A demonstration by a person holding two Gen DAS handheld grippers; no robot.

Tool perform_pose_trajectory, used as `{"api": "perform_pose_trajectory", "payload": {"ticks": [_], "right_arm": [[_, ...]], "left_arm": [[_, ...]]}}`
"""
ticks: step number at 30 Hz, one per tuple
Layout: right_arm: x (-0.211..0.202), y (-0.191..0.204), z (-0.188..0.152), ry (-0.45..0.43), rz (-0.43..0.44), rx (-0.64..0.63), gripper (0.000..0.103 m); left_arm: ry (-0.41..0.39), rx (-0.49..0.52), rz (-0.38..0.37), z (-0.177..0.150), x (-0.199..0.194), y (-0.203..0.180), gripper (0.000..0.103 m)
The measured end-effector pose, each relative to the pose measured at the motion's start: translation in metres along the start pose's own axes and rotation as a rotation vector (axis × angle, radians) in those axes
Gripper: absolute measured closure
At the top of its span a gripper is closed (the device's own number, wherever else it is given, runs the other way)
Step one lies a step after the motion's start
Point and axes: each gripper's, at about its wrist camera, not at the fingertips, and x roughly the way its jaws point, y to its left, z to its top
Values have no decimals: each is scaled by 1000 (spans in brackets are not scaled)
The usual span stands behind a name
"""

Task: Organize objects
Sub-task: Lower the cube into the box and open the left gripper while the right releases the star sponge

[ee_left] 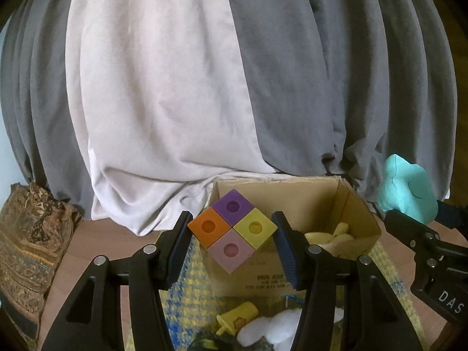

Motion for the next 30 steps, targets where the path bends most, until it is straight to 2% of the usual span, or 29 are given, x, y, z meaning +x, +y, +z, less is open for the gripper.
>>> {"api": "perform_pose_trajectory", "payload": {"ticks": [6, 11, 30], "right_arm": [[16, -1, 15, 11, -7, -6, 43], [39, -2, 25, 59, -5, -11, 43], [80, -10, 30, 140, 11, -2, 42]], "left_arm": [[15, -3, -17, 12, 18, 2, 48], [40, 5, -30, 20, 37, 2, 48], [131, 4, -49, 23, 78, -1, 48]]}}
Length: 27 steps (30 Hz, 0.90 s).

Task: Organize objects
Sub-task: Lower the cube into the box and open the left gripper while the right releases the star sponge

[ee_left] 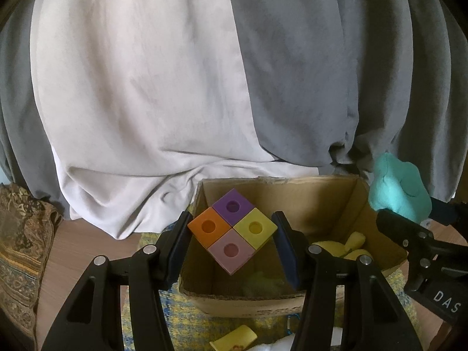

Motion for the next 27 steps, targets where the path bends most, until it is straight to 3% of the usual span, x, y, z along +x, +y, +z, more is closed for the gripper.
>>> {"api": "perform_pose_trajectory", "payload": {"ticks": [8, 10, 12, 19, 27], "right_arm": [[1, -3, 3, -1, -11, 4, 33], [-1, -4, 3, -5, -17, 7, 26], [-4, -6, 4, -16, -19, 13, 17], [-9, -12, 6, -23, -42, 38, 8], [-21, -10, 4, -40, -57, 36, 8]], "left_arm": [[10, 19, 25, -1, 3, -3, 45], [6, 18, 33, -1, 1, -3, 36], [-7, 9, 45, -1, -2, -1, 18], [-18, -12, 85, 0, -11, 3, 14], [-32, -27, 110, -6, -24, 8, 5]]}}
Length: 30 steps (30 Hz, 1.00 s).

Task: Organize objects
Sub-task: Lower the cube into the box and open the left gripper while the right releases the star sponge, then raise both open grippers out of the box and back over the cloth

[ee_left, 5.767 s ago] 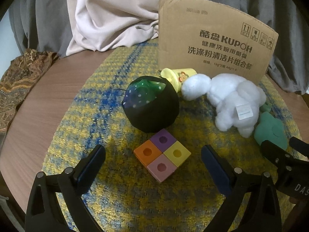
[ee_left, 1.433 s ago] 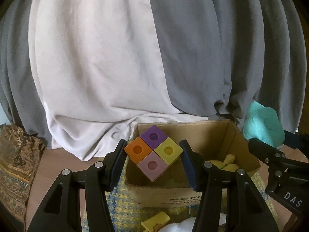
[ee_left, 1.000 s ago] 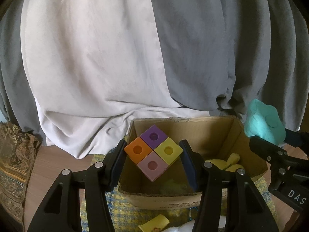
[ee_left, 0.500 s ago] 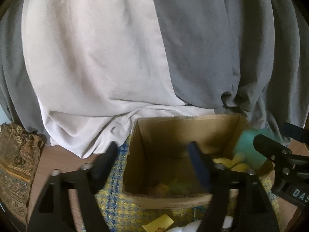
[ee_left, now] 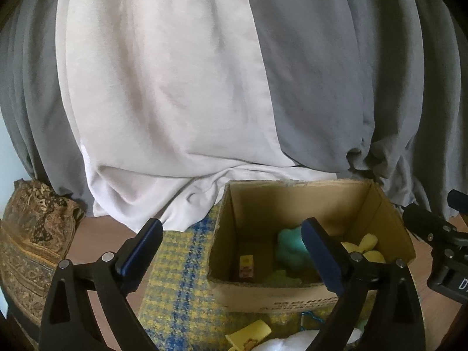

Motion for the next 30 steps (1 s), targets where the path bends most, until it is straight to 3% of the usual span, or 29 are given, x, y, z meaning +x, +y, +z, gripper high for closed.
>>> {"api": "perform_pose_trajectory", "payload": {"ticks": [14, 30], "right_arm": [[-29, -5, -18, -26, 26, 40, 8], [-51, 5, -56, -28, 56, 36, 7]], "left_arm": [[-12, -31, -7, -16, -29, 10, 1], [-20, -42, 39, -55, -61, 28, 0]]}}
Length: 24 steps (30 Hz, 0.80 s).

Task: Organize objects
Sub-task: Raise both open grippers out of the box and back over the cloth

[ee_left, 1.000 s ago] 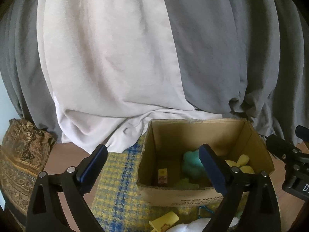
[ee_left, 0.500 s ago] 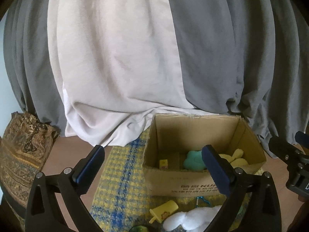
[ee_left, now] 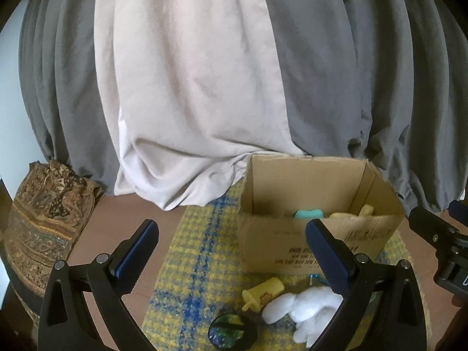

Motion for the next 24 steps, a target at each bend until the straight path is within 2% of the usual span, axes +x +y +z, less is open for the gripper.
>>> {"api": "perform_pose_trajectory", "payload": {"ticks": [9, 16, 24], "right_arm": [[5, 11, -27, 38, 22, 7, 7], [14, 16, -48, 78, 32, 12, 7], [17, 19, -67, 104, 25, 7, 7]], "left_arm": [[8, -28, 44, -29, -9, 22, 0], [14, -12, 67, -52, -12, 29, 0], [46, -15, 52, -72, -7, 33, 1]]}}
